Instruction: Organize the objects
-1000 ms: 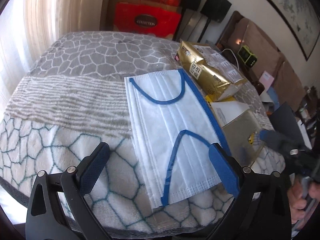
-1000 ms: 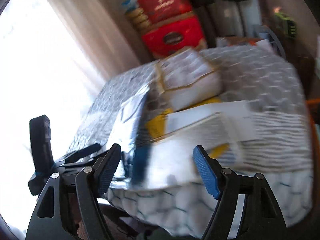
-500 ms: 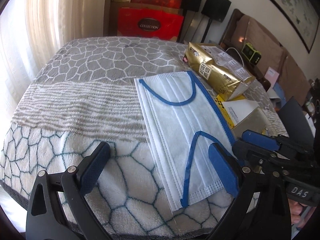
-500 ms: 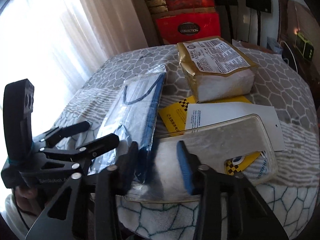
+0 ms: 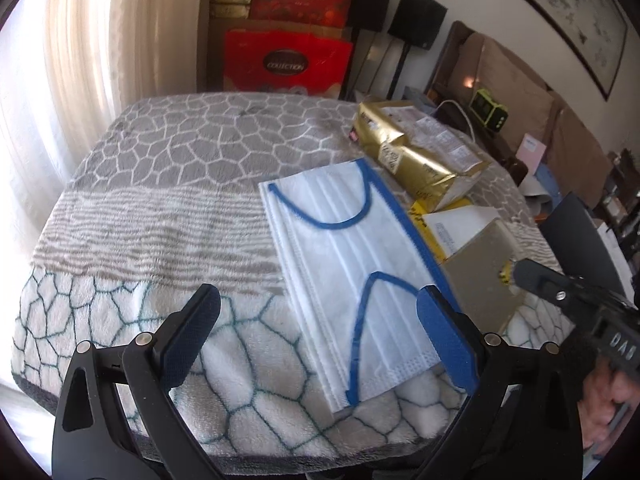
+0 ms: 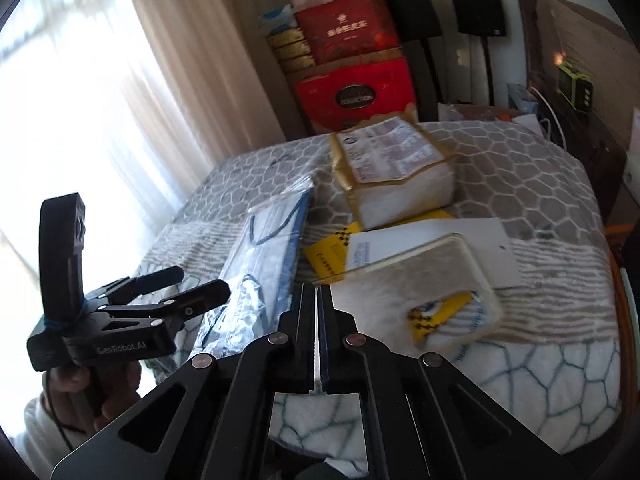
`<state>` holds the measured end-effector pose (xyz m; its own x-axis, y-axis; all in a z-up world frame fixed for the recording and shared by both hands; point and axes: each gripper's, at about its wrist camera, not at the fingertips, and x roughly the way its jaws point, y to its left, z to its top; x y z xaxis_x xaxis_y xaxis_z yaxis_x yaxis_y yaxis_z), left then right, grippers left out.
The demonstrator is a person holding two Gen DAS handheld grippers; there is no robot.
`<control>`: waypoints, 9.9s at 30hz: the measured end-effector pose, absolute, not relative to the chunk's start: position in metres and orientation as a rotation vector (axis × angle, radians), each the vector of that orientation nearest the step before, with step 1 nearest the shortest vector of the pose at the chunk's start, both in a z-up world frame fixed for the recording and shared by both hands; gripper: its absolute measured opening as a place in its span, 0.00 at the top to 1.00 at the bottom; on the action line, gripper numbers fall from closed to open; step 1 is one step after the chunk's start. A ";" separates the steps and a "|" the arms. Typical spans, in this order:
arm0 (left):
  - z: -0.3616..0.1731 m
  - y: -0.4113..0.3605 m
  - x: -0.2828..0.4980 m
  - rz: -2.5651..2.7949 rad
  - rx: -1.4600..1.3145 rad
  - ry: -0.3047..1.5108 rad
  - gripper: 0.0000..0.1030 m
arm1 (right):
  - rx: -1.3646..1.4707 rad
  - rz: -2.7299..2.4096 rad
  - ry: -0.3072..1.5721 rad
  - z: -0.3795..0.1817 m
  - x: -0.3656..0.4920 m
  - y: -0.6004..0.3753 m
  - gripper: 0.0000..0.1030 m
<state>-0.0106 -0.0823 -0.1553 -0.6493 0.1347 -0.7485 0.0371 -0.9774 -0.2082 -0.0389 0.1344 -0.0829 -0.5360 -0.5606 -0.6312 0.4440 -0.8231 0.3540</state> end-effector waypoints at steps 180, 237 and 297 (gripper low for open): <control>-0.177 -0.017 0.024 2.366 -1.272 -0.741 0.96 | 1.035 -2.041 -0.801 -0.143 -0.044 0.204 0.96; -0.183 -0.012 0.026 2.441 -1.249 -0.742 0.94 | 1.057 -2.114 -0.740 -0.155 -0.027 0.184 0.90; -0.078 0.075 0.067 2.704 -0.764 -0.141 0.99 | 0.660 -2.412 -0.310 -0.056 0.020 0.208 0.97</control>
<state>0.0669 0.0750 -0.0777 -0.8032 0.3360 -0.4919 -0.2831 -0.9418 -0.1811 0.0202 0.2076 -0.0560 -0.6884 -0.6162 -0.3827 0.4995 -0.7852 0.3659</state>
